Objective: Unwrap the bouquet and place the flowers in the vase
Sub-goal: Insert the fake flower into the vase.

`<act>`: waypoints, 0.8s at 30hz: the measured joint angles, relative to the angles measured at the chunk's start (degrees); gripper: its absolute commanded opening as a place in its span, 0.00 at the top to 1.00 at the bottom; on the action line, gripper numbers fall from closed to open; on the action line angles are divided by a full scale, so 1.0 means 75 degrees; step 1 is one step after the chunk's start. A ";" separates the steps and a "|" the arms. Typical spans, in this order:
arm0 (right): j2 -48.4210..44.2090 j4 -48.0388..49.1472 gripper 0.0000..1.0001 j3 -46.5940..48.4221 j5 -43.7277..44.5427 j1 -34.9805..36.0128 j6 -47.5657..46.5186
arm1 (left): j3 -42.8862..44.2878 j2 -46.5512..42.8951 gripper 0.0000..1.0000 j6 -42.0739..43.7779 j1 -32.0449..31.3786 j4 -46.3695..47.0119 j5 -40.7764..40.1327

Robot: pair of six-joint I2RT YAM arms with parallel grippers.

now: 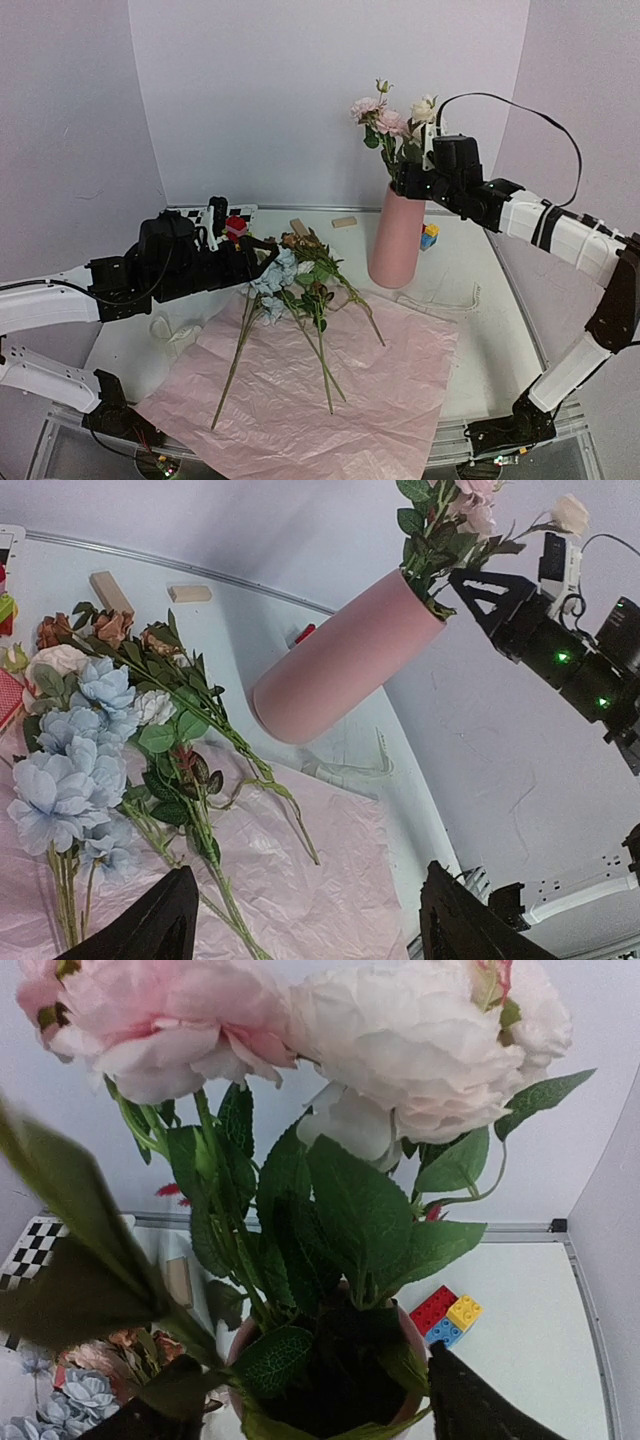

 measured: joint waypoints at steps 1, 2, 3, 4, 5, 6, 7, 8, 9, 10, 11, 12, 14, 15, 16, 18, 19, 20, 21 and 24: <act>-0.0133 -0.0093 0.15 -0.0048 -0.0044 0.0000 -0.0028 | 0.0000 -0.0002 0.23 0.0000 0.0000 -0.0049 -0.0006; -0.0261 -0.0179 0.13 -0.0068 -0.0082 0.0000 -0.0017 | 0.0000 0.0001 0.23 0.0000 0.0000 -0.0108 -0.0020; -0.0375 -0.0256 0.13 -0.0068 -0.0107 0.0000 -0.0012 | 0.0000 0.0001 0.23 0.0000 0.0000 -0.0166 -0.0031; -0.0480 -0.0313 0.12 -0.0068 -0.0134 0.0000 -0.0015 | 0.0000 -0.0002 0.23 0.0000 0.0000 -0.0220 -0.0039; -0.0594 -0.0401 0.12 -0.0068 -0.0159 0.0000 -0.0027 | 0.0000 -0.0002 0.23 0.0000 0.0000 -0.0277 -0.0047; -0.0700 -0.0484 0.11 -0.0070 -0.0199 0.0000 -0.0053 | 0.0000 0.0001 0.23 0.0000 0.0000 -0.0329 -0.0052; -0.0797 -0.0558 0.11 -0.0078 -0.0262 0.0000 -0.0075 | 0.0000 0.0001 0.23 0.0000 0.0000 -0.0361 -0.0054; -0.0879 -0.0627 0.12 -0.0091 -0.0315 0.0000 -0.0106 | 0.0002 0.0001 0.23 0.0000 0.0000 -0.0398 -0.0059; -0.0959 -0.0709 0.13 -0.0098 -0.0391 0.0000 -0.0151 | 0.0003 -0.0001 0.23 0.0002 0.0000 -0.0446 -0.0062; -0.1028 -0.0795 0.14 -0.0100 -0.0481 0.0000 -0.0196 | 0.0003 0.0000 0.23 0.0003 0.0000 -0.0515 -0.0065; -0.1069 -0.0868 0.16 -0.0100 -0.0545 -0.0002 -0.0234 | 0.0003 0.0001 0.23 0.0003 0.0000 -0.0585 -0.0077; -0.1102 -0.0946 0.18 -0.0100 -0.0617 -0.0003 -0.0289 | 0.0004 0.0001 0.23 0.0003 0.0000 -0.0655 -0.0095; -0.1122 -0.1064 0.19 -0.0100 -0.0762 -0.0004 -0.0396 | 0.0010 0.0001 0.23 0.0006 0.0000 -0.0763 -0.0119; -0.1122 -0.1113 0.20 -0.0100 -0.0836 -0.0004 -0.0435 | 0.0013 0.0001 0.23 0.0004 0.0000 -0.0797 -0.0122; -0.1122 -0.1159 0.21 -0.0098 -0.0914 -0.0003 -0.0470 | 0.0019 0.0001 0.23 0.0004 0.0000 -0.0822 -0.0122; -0.1125 -0.1241 0.20 -0.0097 -0.1115 -0.0006 -0.0535 | 0.0035 0.0001 0.23 0.0003 0.0000 -0.0895 -0.0121; -0.1128 -0.1272 0.18 -0.0097 -0.1239 -0.0006 -0.0560 | 0.0041 0.0001 0.23 0.0003 0.0000 -0.0935 -0.0121; -0.1130 -0.1307 0.15 -0.0097 -0.1350 -0.0006 -0.0569 | 0.0043 0.0001 0.23 0.0003 0.0000 -0.0956 -0.0123; -0.1143 -0.1353 0.11 -0.0097 -0.1492 -0.0006 -0.0574 | 0.0046 0.0001 0.23 0.0000 0.0000 -0.1003 -0.0131; -0.1252 -0.1527 0.02 -0.0100 -0.1847 -0.0006 -0.0489 | 0.0056 0.0019 0.23 -0.0009 0.0000 -0.1226 -0.0241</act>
